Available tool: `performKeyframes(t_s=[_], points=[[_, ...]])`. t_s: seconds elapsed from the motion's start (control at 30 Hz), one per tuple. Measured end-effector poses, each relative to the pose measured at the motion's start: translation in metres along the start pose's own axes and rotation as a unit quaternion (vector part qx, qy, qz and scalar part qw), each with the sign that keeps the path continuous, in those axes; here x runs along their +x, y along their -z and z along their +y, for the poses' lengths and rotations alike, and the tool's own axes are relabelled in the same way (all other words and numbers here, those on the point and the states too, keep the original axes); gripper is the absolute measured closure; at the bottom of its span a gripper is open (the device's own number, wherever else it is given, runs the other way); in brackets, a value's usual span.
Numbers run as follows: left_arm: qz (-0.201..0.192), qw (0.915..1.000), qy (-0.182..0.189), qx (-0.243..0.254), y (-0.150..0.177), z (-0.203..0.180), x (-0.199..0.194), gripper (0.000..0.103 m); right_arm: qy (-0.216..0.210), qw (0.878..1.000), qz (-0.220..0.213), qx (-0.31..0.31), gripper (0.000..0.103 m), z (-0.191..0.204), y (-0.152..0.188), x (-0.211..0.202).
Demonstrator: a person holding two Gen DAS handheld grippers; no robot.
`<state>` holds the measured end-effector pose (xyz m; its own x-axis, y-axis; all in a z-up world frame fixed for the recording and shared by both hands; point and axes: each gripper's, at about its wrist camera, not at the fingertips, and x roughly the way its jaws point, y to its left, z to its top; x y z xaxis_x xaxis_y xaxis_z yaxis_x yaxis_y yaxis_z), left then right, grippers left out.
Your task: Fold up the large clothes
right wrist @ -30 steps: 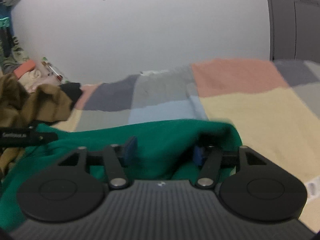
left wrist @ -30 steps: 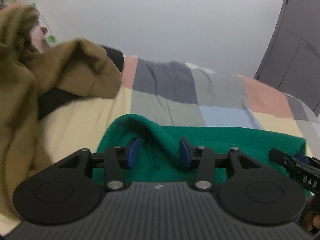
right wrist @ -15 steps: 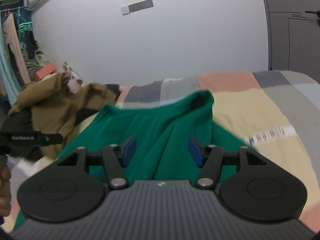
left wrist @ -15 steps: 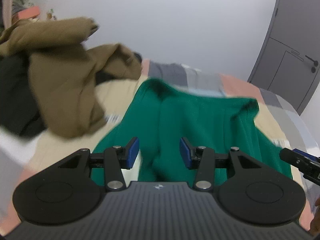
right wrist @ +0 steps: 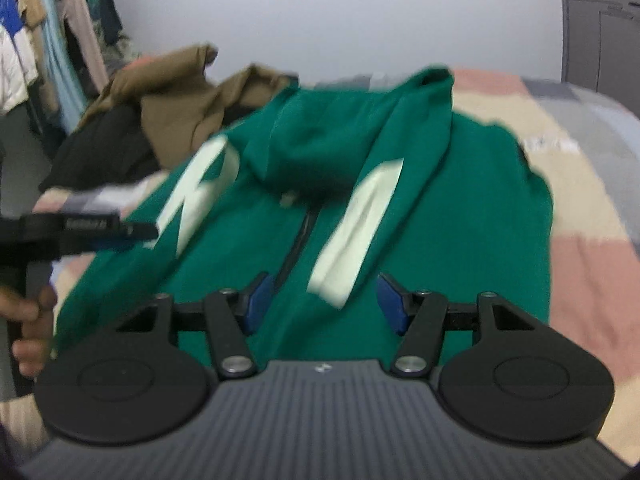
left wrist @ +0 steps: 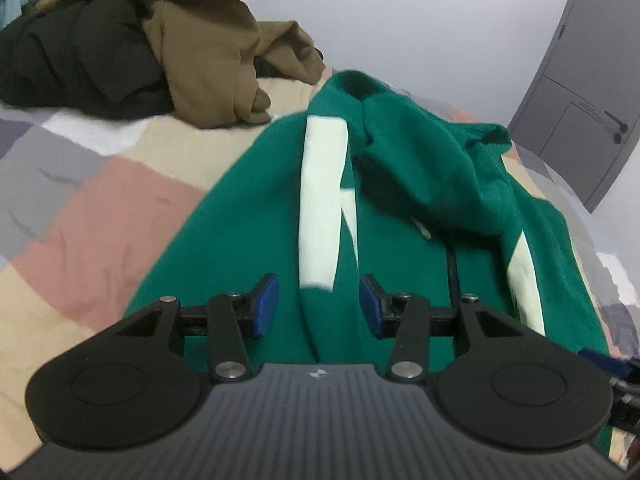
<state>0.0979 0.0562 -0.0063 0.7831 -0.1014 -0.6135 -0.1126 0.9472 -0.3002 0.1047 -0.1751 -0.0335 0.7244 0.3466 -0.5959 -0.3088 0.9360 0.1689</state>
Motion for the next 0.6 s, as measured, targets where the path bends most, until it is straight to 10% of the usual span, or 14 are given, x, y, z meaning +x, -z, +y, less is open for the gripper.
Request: performKeyframes(t_s=[0.33,0.6], points=[[0.014,0.9986,-0.01,0.051,0.014,-0.016,0.02,0.053,0.03,0.997,0.029,-0.057,0.046,0.018,0.033,0.027],[0.017,0.9972,-0.056,0.046,0.008,-0.013,0.032,0.092,0.066,0.996,0.027,-0.046,0.093,0.016,0.028,0.026]])
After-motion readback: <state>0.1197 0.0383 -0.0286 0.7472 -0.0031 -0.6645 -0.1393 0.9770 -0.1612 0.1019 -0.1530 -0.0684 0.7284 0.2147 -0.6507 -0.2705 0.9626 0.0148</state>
